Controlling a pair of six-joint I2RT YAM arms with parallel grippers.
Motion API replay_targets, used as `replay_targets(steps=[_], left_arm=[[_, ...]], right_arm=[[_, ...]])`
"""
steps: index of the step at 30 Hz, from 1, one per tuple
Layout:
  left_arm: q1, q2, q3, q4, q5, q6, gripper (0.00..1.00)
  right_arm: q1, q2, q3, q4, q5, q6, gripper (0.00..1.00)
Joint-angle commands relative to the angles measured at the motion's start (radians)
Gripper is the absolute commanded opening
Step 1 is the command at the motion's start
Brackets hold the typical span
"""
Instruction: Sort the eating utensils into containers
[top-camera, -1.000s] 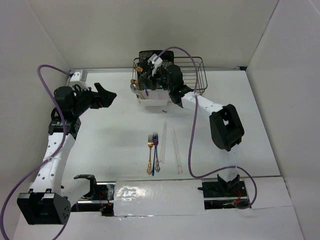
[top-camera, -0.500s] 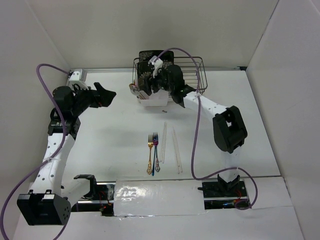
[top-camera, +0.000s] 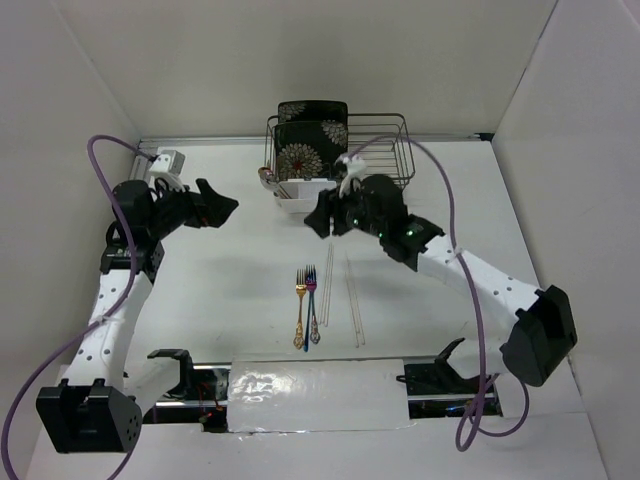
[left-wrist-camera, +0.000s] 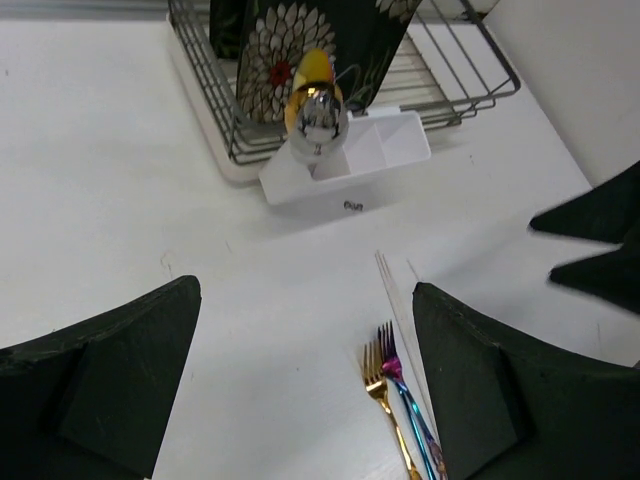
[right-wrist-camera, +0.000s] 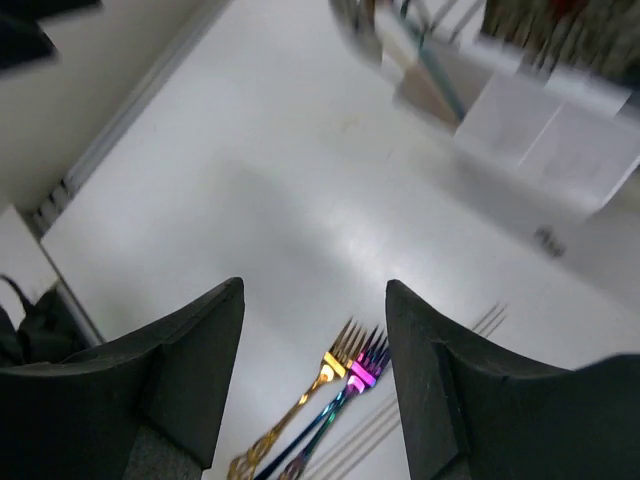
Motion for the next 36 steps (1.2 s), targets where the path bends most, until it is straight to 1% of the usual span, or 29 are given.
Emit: replay_targets(steps=[1, 4, 7, 11, 13, 18, 20, 23, 25, 30, 33, 36], left_arm=[[-0.002, -0.046, -0.042, -0.04, -0.027, -0.023, 1.0], [-0.002, -0.058, -0.065, -0.082, -0.056, -0.071, 1.0], [0.001, -0.061, -0.088, -0.129, -0.082, -0.135, 1.0], [0.0, -0.072, -0.11, -0.137, -0.053, -0.155, 1.0], [0.0, -0.073, -0.113, -0.136, -0.047, -0.152, 1.0], [-0.005, -0.07, -0.11, -0.13, -0.033, -0.129, 1.0], [-0.006, -0.064, -0.11, -0.122, -0.03, -0.12, 1.0], [-0.008, -0.061, -0.113, -0.108, -0.019, -0.111, 1.0], [-0.01, -0.06, -0.114, -0.108, -0.016, -0.102, 1.0], [-0.01, -0.054, -0.116, -0.094, -0.004, -0.094, 1.0], [-0.01, -0.055, -0.114, -0.096, 0.002, -0.085, 1.0], [-0.01, -0.058, -0.114, -0.094, 0.01, -0.077, 1.0]], right_arm=[[0.065, 0.02, -0.162, -0.129, 0.051, 0.198, 0.65], [0.122, 0.024, -0.235, -0.08, 0.077, 0.21, 0.63], [0.145, 0.084, -0.235, -0.045, 0.077, 0.187, 0.59], [0.151, 0.183, -0.235, 0.023, 0.054, 0.133, 0.57], [0.149, 0.208, -0.235, 0.033, 0.054, 0.116, 0.54], [0.137, 0.295, -0.186, 0.035, 0.077, 0.038, 0.51], [0.134, 0.308, -0.174, 0.035, 0.086, 0.015, 0.49], [0.119, 0.316, -0.174, 0.055, 0.096, -0.004, 0.49], [0.1, 0.328, -0.174, 0.055, 0.068, -0.019, 0.49], [0.086, 0.363, -0.145, 0.055, 0.068, -0.043, 0.48], [0.077, 0.385, -0.145, 0.086, 0.004, -0.056, 0.48], [0.07, 0.391, -0.154, 0.116, -0.021, -0.06, 0.47]])
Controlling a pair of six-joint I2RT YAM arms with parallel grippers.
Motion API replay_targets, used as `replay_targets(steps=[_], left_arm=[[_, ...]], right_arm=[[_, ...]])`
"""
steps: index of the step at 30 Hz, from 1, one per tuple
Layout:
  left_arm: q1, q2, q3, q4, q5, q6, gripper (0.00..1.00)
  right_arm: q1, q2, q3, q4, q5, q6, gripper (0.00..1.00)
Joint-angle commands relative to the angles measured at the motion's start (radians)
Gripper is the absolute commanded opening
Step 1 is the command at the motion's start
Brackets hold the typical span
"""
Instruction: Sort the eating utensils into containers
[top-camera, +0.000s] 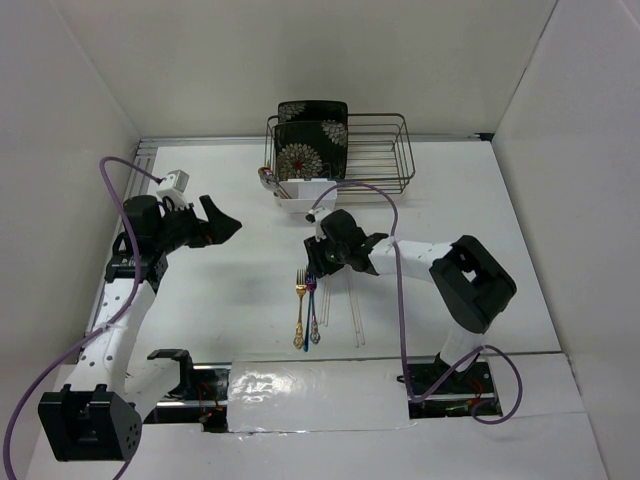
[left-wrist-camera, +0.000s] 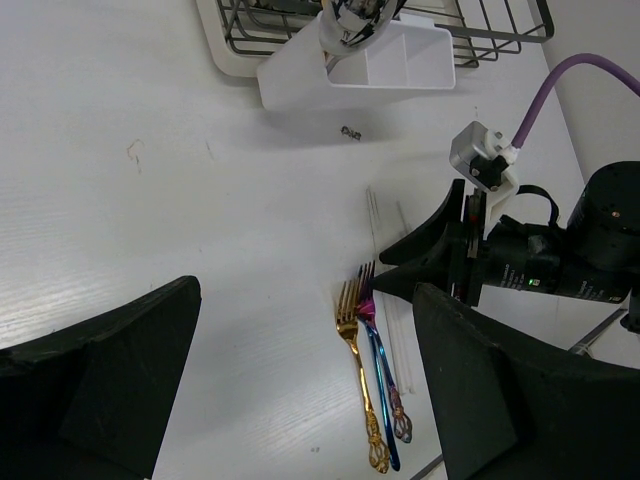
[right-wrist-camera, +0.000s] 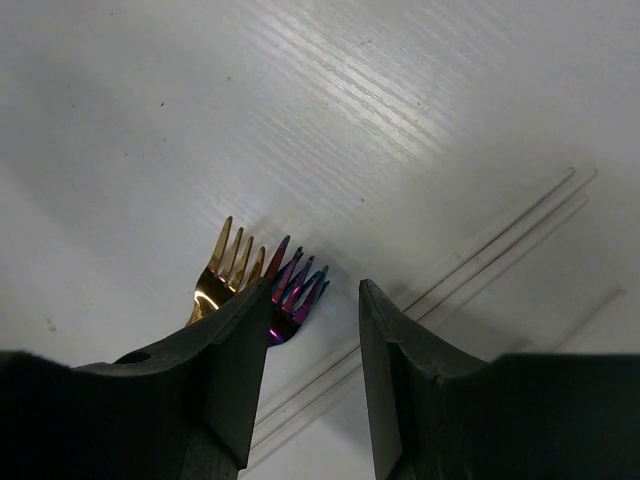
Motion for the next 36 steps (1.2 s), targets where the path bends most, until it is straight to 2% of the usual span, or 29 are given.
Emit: replay_targets(steps=[1, 8, 20, 23, 24, 26, 27, 30, 36], left_arm=[[-0.003, -0.006, -0.001, 0.042, 0.03, 0.03, 1.0], [-0.002, -0.007, -0.001, 0.042, 0.027, 0.039, 1.0], [-0.003, -0.021, -0.007, 0.042, 0.036, 0.051, 0.99], [-0.003, -0.023, -0.01, 0.04, 0.035, 0.053, 1.0], [-0.003, -0.026, -0.012, 0.039, 0.035, 0.056, 1.0], [-0.005, -0.024, -0.012, 0.04, 0.036, 0.054, 1.0], [-0.003, -0.027, -0.012, 0.04, 0.036, 0.056, 1.0], [-0.005, -0.03, -0.018, 0.042, 0.036, 0.054, 1.0], [-0.003, -0.035, -0.018, 0.044, 0.03, 0.06, 1.0]], right_arm=[[-0.007, 0.013, 0.026, 0.089, -0.061, -0.033, 0.47], [-0.009, 0.027, 0.004, 0.099, -0.093, -0.058, 0.41], [-0.011, 0.073, 0.004, 0.086, -0.093, -0.092, 0.4], [-0.011, 0.081, 0.004, 0.098, -0.113, -0.101, 0.32], [-0.011, 0.087, 0.004, 0.107, -0.113, -0.108, 0.24], [-0.011, 0.09, 0.004, 0.107, -0.113, -0.11, 0.21], [-0.011, 0.093, 0.004, 0.107, -0.122, -0.118, 0.13], [-0.011, 0.087, -0.005, 0.116, -0.113, -0.128, 0.0], [-0.009, -0.014, -0.017, 0.066, -0.089, -0.165, 0.0]])
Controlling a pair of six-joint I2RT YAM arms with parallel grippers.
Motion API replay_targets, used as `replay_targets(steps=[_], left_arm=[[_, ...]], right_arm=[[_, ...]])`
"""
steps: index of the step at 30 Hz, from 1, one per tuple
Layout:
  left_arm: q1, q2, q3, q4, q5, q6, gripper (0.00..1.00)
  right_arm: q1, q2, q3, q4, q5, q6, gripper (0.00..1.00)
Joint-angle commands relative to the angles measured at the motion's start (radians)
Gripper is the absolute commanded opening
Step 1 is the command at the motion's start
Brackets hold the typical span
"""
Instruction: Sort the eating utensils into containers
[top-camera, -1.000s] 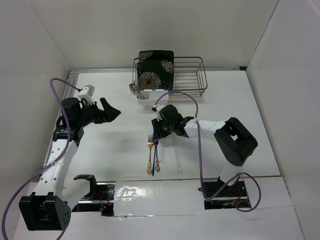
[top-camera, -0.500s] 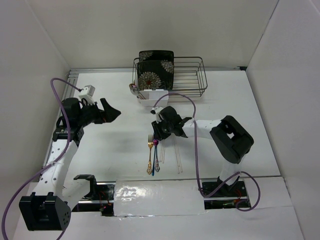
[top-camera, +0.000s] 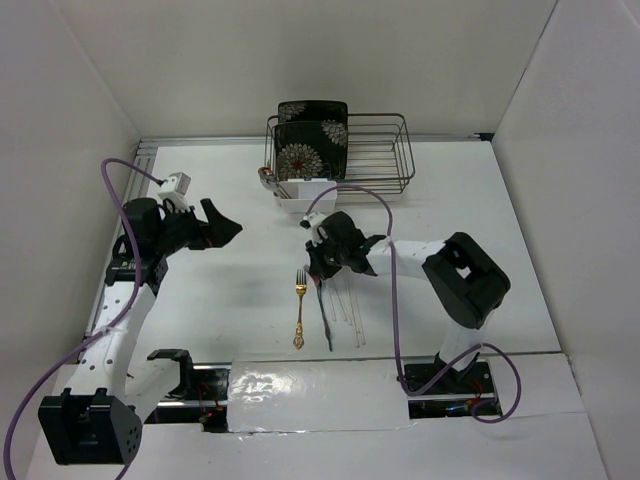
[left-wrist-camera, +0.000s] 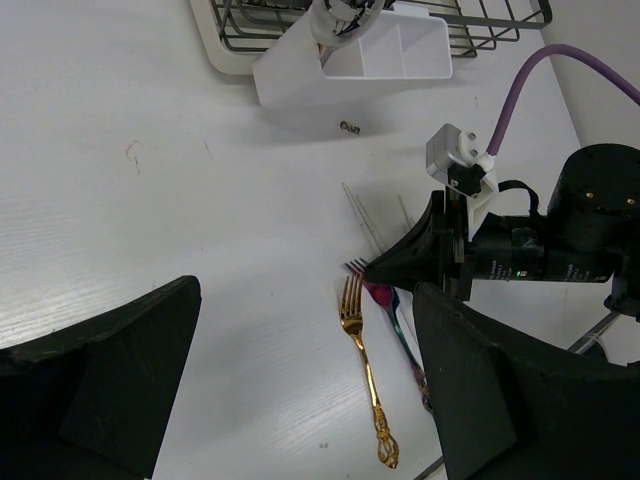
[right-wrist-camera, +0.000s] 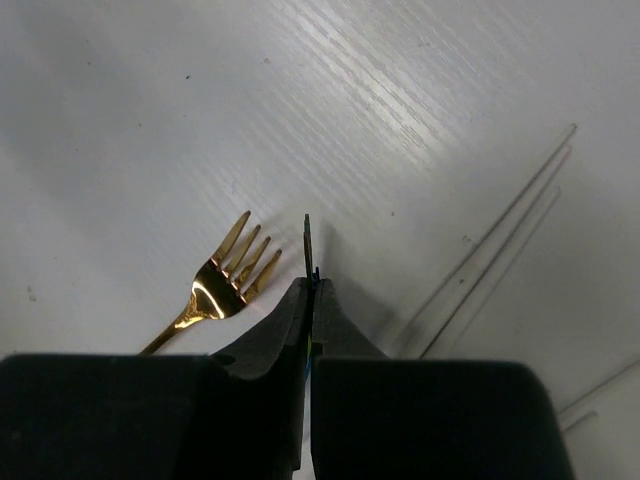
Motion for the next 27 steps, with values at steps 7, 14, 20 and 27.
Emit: replay_targets(steps=[7, 14, 20, 27], left_arm=[[-0.001, -0.016, 0.0, 0.067, 0.012, 0.042, 1.0], [0.002, 0.014, 0.003, 0.144, 0.032, 0.08, 1.0], [-0.001, 0.059, 0.026, 0.207, 0.107, 0.067, 1.0], [-0.001, 0.091, 0.072, 0.261, 0.204, 0.132, 1.0]], right_arm=[[-0.012, -0.275, 0.07, -0.127, 0.094, -0.054, 0.0], [-0.025, -0.469, 0.234, -0.045, 0.169, -0.133, 0.0], [-0.07, -0.386, 0.421, 0.175, 0.224, -0.33, 0.0], [-0.131, -0.181, 0.565, 0.354, 0.131, -0.44, 0.0]])
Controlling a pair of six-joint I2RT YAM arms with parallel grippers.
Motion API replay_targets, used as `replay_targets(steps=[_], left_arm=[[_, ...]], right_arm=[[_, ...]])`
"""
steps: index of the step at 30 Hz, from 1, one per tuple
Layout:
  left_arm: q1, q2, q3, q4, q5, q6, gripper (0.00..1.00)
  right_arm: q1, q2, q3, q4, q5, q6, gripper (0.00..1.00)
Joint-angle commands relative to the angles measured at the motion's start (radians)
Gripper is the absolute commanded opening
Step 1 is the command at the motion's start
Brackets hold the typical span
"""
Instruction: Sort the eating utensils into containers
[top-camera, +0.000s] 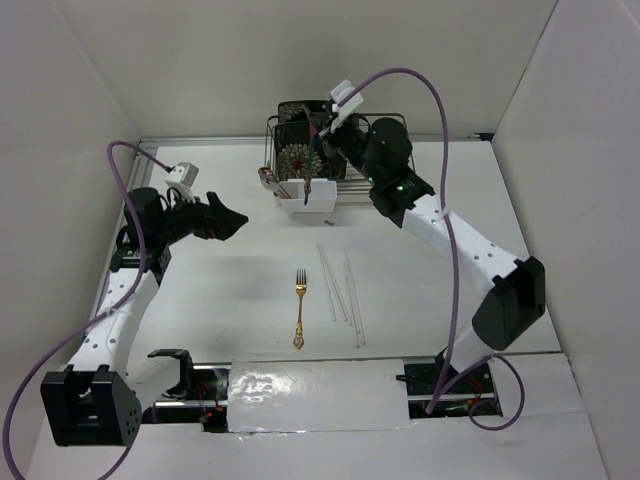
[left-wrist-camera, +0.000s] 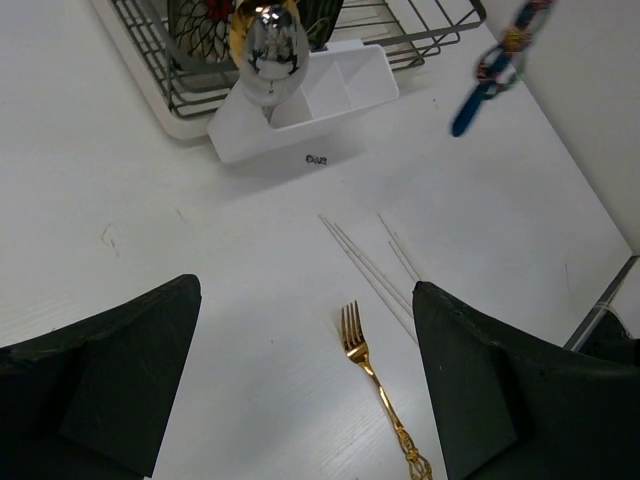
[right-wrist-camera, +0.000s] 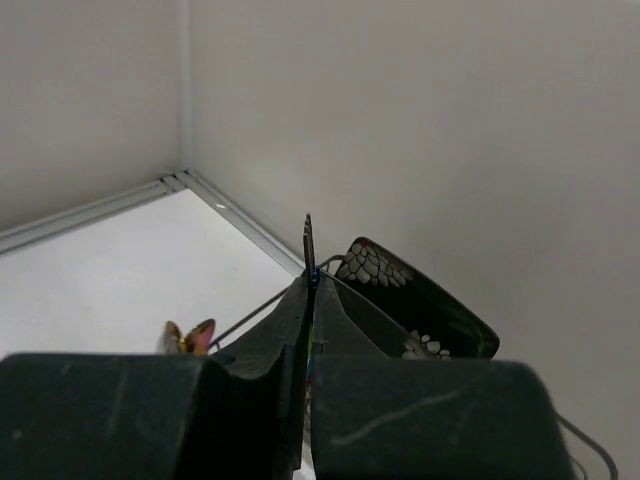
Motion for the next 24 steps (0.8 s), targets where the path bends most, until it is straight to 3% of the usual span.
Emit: replay_targets(steps=[1, 12, 19, 24], left_arm=[[-0.004, 0.015, 0.066, 0.094, 0.09, 0.063, 1.0], [-0.003, 0.045, 0.098, 0.07, 0.061, 0.126, 1.0], [0.0, 0.058, 0.109, 0.065, 0.052, 0.149, 0.99], [-0.001, 0.063, 0.098, 0.076, 0.053, 0.147, 1.0]], right_arm=[[-0.023, 0.089, 0.063, 0.145, -0.049, -0.104, 0.0], [-0.042, 0.237, 0.049, 0.326, -0.064, -0.237, 0.0], [-0.059, 0.285, 0.112, 0.294, -0.082, -0.227, 0.0], [-0.062, 0.297, 0.06, 0.332, -0.082, -0.245, 0.0]])
